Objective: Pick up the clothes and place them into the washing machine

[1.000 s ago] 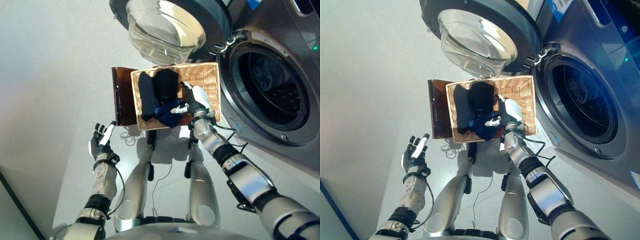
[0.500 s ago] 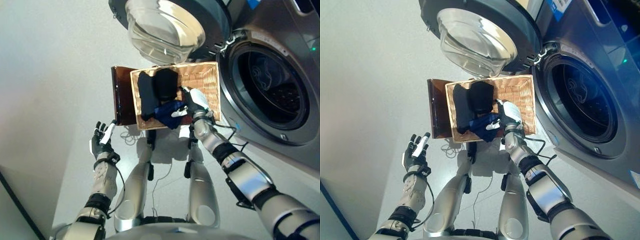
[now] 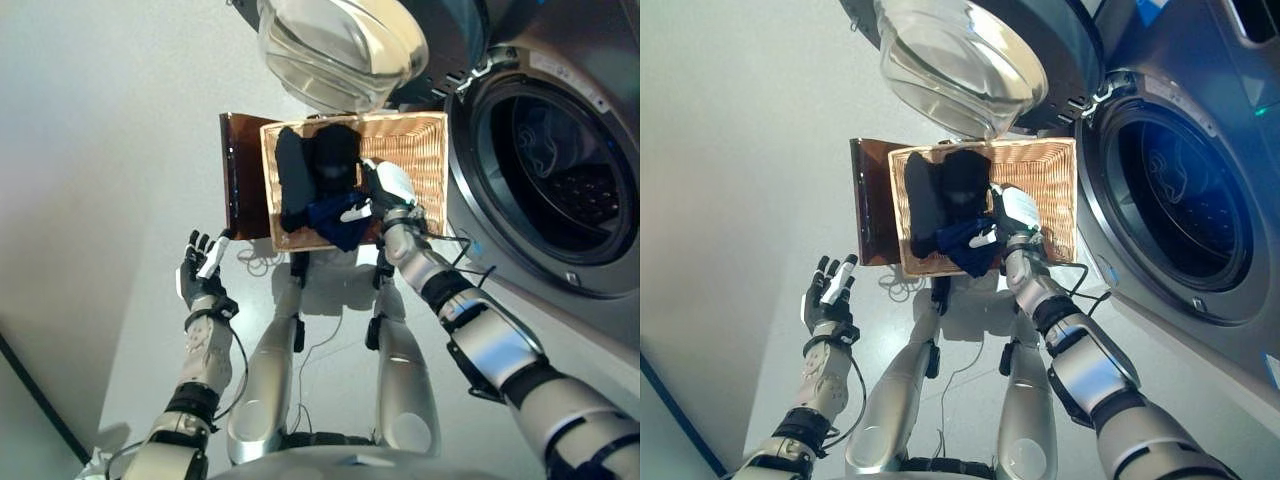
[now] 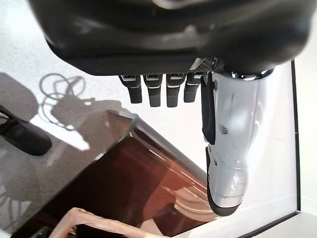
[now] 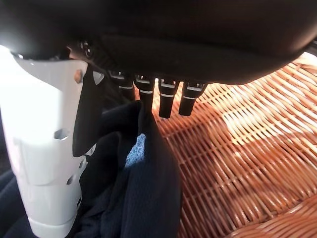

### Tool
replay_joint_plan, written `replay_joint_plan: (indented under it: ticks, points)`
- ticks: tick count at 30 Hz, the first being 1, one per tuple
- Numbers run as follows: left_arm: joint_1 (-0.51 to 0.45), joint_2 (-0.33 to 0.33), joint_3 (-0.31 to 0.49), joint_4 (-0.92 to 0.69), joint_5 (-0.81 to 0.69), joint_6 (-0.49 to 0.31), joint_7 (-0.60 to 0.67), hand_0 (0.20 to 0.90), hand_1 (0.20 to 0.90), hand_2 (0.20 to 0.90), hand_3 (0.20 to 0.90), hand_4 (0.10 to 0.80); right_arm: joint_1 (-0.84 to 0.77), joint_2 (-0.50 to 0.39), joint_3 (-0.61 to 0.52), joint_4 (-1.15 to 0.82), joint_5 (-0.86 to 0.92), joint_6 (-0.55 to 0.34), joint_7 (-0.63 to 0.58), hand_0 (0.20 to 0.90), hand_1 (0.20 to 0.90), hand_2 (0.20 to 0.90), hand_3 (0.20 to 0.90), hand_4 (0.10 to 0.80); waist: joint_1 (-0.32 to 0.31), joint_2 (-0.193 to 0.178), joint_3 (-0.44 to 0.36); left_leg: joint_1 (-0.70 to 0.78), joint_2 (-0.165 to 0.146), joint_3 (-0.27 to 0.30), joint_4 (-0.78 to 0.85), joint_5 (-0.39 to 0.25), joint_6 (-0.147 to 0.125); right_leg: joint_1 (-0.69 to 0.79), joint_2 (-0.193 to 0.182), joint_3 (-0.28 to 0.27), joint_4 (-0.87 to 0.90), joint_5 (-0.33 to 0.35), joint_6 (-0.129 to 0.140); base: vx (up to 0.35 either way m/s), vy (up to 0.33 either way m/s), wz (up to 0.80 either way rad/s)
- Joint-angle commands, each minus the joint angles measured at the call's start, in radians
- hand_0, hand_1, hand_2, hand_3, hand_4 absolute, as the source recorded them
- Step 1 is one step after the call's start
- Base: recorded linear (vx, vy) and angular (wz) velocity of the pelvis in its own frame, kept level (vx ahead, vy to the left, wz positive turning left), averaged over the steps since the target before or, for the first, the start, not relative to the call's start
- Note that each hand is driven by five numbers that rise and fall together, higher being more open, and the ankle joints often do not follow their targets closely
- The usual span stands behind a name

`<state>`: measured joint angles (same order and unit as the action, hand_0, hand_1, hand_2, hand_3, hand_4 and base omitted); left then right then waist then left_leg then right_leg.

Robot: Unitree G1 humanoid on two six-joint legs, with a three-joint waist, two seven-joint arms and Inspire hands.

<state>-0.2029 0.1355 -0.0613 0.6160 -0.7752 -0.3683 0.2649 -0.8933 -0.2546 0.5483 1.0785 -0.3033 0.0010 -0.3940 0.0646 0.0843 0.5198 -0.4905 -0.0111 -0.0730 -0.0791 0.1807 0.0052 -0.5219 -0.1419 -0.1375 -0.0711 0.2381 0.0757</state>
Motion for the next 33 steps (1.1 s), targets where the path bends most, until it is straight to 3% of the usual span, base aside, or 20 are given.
replay_joint_plan:
  ticks: [1, 17, 28, 33]
  points:
    - [0.003, 0.091, -0.019, -0.114, 0.032, -0.069, 0.028, 0.9, 0.9, 0.9, 0.9, 0.8, -0.118, 0.066, 0.034, 0.017, 0.009, -0.032, -0.012, 0.9, 0.9, 0.9, 0.9, 0.8, 0.048, 0.031, 0.0, -0.035, -0.001, -0.005, -0.008, -0.016, -0.091, -0.059, -0.054, -0.003, 0.202, -0.151, 0.048, -0.036, 0.007, 0.12]
    - [-0.001, 0.11, -0.033, -0.137, 0.018, -0.068, 0.056, 0.9, 0.9, 0.9, 0.9, 0.8, -0.237, 0.163, -0.048, 0.002, 0.287, -0.079, -0.037, 0.9, 0.9, 0.9, 0.9, 0.8, 0.086, 0.026, 0.0, -0.097, -0.013, -0.036, -0.008, -0.001, -0.073, -0.124, -0.061, 0.002, 0.224, -0.147, 0.049, -0.016, 0.011, 0.03]
    - [-0.008, 0.13, -0.044, -0.083, -0.006, -0.056, 0.054, 0.9, 0.9, 0.9, 0.9, 0.8, -0.305, 0.201, -0.111, -0.098, 0.592, -0.157, -0.016, 0.9, 0.9, 0.9, 0.9, 0.8, 0.124, 0.007, 0.0, -0.067, -0.013, -0.05, -0.008, 0.0, -0.072, -0.066, -0.069, -0.032, 0.213, -0.157, 0.048, 0.012, 0.0, 0.03]
    - [-0.008, 0.135, -0.049, -0.07, -0.014, -0.05, 0.047, 0.9, 0.9, 0.9, 0.9, 0.8, -0.317, 0.207, -0.113, -0.108, 0.646, -0.166, -0.001, 0.9, 0.9, 0.9, 0.9, 0.8, 0.133, -0.001, 0.0, -0.056, -0.011, -0.049, -0.008, 0.0, -0.07, -0.055, -0.068, -0.035, 0.217, -0.162, 0.047, 0.012, -0.004, 0.08]
